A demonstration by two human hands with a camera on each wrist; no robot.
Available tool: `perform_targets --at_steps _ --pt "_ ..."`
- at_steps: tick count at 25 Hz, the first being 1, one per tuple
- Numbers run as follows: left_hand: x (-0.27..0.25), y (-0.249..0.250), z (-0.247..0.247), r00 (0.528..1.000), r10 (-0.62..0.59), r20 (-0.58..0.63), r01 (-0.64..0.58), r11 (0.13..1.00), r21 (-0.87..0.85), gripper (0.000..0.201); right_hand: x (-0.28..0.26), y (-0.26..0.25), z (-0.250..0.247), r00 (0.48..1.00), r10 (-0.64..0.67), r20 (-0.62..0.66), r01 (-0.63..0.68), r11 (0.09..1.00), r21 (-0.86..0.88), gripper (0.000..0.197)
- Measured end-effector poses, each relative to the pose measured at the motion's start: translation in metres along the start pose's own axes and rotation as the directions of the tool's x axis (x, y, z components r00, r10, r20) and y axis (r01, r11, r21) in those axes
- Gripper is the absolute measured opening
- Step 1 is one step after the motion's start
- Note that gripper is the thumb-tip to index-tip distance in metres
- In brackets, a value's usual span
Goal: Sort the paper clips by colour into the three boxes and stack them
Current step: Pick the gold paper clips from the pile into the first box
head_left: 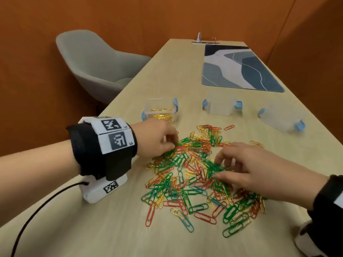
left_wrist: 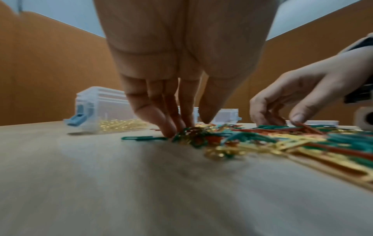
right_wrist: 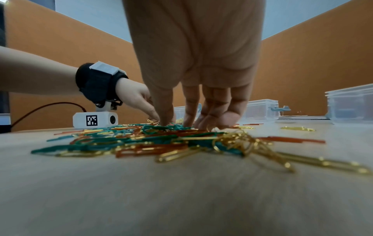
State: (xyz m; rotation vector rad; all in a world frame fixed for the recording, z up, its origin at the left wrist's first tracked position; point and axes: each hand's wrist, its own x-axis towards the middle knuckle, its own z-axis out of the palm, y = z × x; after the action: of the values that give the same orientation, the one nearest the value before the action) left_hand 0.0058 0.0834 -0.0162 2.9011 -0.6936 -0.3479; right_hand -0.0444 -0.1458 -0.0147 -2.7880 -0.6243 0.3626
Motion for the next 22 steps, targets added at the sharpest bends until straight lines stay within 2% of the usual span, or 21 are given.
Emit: perform_targets --at_steps 3,5,7,10,12,14,16,17,20,22 --pt "-0.005 -0.001 -0.001 0.992 0.079 -0.101 -0.082 0.996 -0.032 0.021 0.002 0.001 -0.003 0.994 0.01 -0.107 -0.006 0.999 0.039 0.009" --pt "0.001 0.001 -0.001 0.981 0.104 -0.162 -0.107 0.994 -0.011 0.027 0.013 0.008 -0.006 0.979 0.049 -0.199 -0.046 0.999 0.019 0.019" --pt "0.014 0.007 -0.004 0.982 0.138 -0.129 -0.138 0.99 0.012 0.033 0.026 0.013 -0.008 0.97 0.054 -0.238 -0.06 0.998 -0.018 0.032" --pt "0.029 0.019 -0.005 0.975 0.222 -0.002 -0.221 0.973 0.067 0.033 0.032 0.014 -0.005 0.991 -0.031 -0.131 0.02 0.996 -0.083 0.038" --pt "0.029 0.02 -0.003 0.966 0.258 0.018 -0.259 0.965 0.042 0.03 0.029 0.011 -0.004 0.993 -0.075 -0.091 0.069 0.995 -0.068 0.035" --pt "0.027 0.018 -0.004 0.966 0.245 -0.08 -0.248 0.968 -0.034 0.026 0.028 0.008 -0.006 0.99 -0.072 -0.12 0.071 0.997 -0.014 0.029" --pt "0.031 0.016 -0.006 0.965 0.177 -0.193 -0.195 0.977 -0.08 0.02 0.03 0.009 -0.007 0.984 -0.031 -0.177 0.031 1.0 -0.003 0.027" --pt "0.036 0.018 -0.008 0.968 0.146 -0.202 -0.162 0.985 -0.063 0.021 0.033 0.011 -0.007 0.98 -0.003 -0.201 0.001 1.0 -0.008 0.028" --pt "0.057 0.029 -0.008 0.991 0.092 -0.102 -0.086 0.995 0.06 0.049 0.038 0.02 -0.006 0.976 0.06 -0.208 -0.065 0.998 -0.019 0.032" --pt "0.069 0.036 -0.006 0.997 0.057 -0.045 -0.052 0.993 0.106 0.059 0.039 0.023 -0.007 0.982 0.055 -0.18 -0.061 0.998 -0.026 0.033"
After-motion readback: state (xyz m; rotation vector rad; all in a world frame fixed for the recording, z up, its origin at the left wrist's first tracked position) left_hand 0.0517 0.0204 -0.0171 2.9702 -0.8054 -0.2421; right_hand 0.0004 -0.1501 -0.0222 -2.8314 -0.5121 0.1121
